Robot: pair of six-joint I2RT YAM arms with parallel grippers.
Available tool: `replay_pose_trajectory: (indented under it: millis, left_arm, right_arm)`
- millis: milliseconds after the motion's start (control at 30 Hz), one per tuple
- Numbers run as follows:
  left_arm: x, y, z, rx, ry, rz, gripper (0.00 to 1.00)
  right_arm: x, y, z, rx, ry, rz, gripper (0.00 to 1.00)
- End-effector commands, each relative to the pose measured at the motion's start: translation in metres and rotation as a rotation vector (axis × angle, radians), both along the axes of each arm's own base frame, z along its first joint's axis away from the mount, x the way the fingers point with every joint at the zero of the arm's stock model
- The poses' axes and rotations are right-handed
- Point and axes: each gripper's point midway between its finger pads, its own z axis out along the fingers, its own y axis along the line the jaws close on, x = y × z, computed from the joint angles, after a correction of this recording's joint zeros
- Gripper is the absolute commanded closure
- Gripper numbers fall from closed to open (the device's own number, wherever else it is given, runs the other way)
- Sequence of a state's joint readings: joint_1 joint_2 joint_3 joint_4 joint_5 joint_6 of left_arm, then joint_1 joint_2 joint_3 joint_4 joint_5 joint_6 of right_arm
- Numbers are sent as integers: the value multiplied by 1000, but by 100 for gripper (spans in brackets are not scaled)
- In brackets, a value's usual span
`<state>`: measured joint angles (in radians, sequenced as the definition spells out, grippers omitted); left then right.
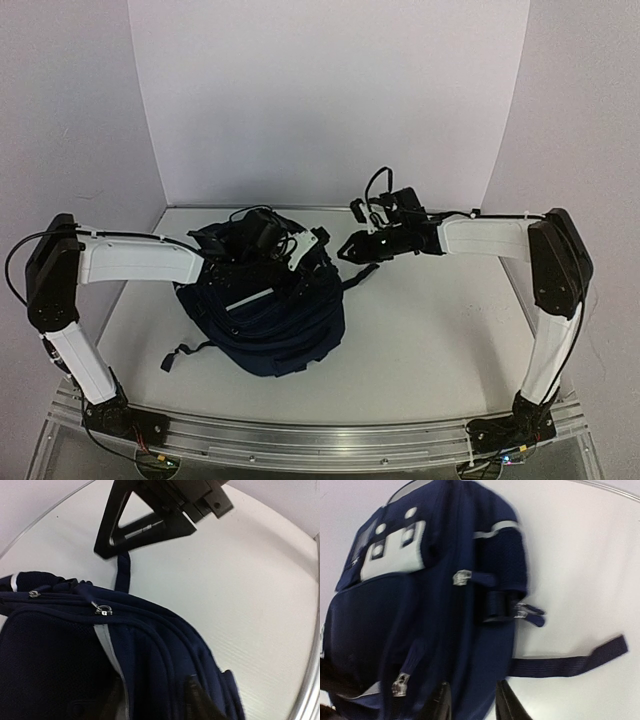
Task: Pack the student bag
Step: Zip the student bag at the center of the board, then reset both arms
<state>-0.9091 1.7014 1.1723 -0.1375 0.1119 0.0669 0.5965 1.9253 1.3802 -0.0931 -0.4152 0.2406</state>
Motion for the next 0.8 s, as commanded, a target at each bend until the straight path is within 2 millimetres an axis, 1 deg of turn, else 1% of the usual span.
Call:
replay_pose_trajectory:
  millis: [0, 33, 67, 167, 200, 267, 367, 433, 467, 533, 567, 600, 667, 700, 733, 767]
  left_arm:
    - [-9, 1, 45, -153, 95, 61, 39]
    - [-5, 5, 46, -162, 110, 85, 33]
    - [-1, 8, 47, -176, 132, 106, 28]
    - [13, 24, 51, -234, 201, 158, 17]
    - [20, 32, 52, -251, 222, 184, 15]
    - [35, 52, 51, -249, 222, 257, 12]
    - [60, 91, 48, -212, 195, 399, 9]
    - [77, 127, 46, -219, 199, 498, 8]
    - [81, 142, 47, -236, 209, 533, 8]
    - [97, 189, 52, -287, 208, 645, 7]
    - [101, 210, 53, -302, 200, 696, 7]
    - [104, 229, 55, -313, 185, 747, 7]
    - [108, 276, 58, -342, 157, 870, 5]
    - [106, 295, 66, -366, 126, 917, 5]
    - [104, 314, 73, -384, 88, 966, 4]
    - [100, 330, 79, -393, 44, 1013, 3]
  right_arm:
    - [31, -71, 46, -51, -191, -275, 39]
    - [27, -79, 48, -64, -201, -296, 30]
    - [24, -89, 44, -89, -206, -325, 24]
    - [18, -118, 40, -130, -211, -403, 7]
    - [17, -127, 40, -134, -209, -426, 3]
    - [17, -149, 41, -136, -205, -482, 2]
    - [17, -191, 46, -124, -198, -584, 2]
    - [18, -216, 50, -108, -194, -646, 2]
    - [18, -231, 53, -99, -195, -680, 2]
    - [17, -258, 61, -90, -205, -746, 2]
    - [15, -272, 66, -89, -215, -780, 2]
    - [12, -286, 72, -85, -226, -813, 2]
    - [7, -307, 84, -88, -260, -871, 2]
    - [3, -314, 92, -90, -283, -885, 2]
    - [-2, -320, 105, -86, -324, -897, 2]
    - [-7, -324, 113, -94, -356, -908, 2]
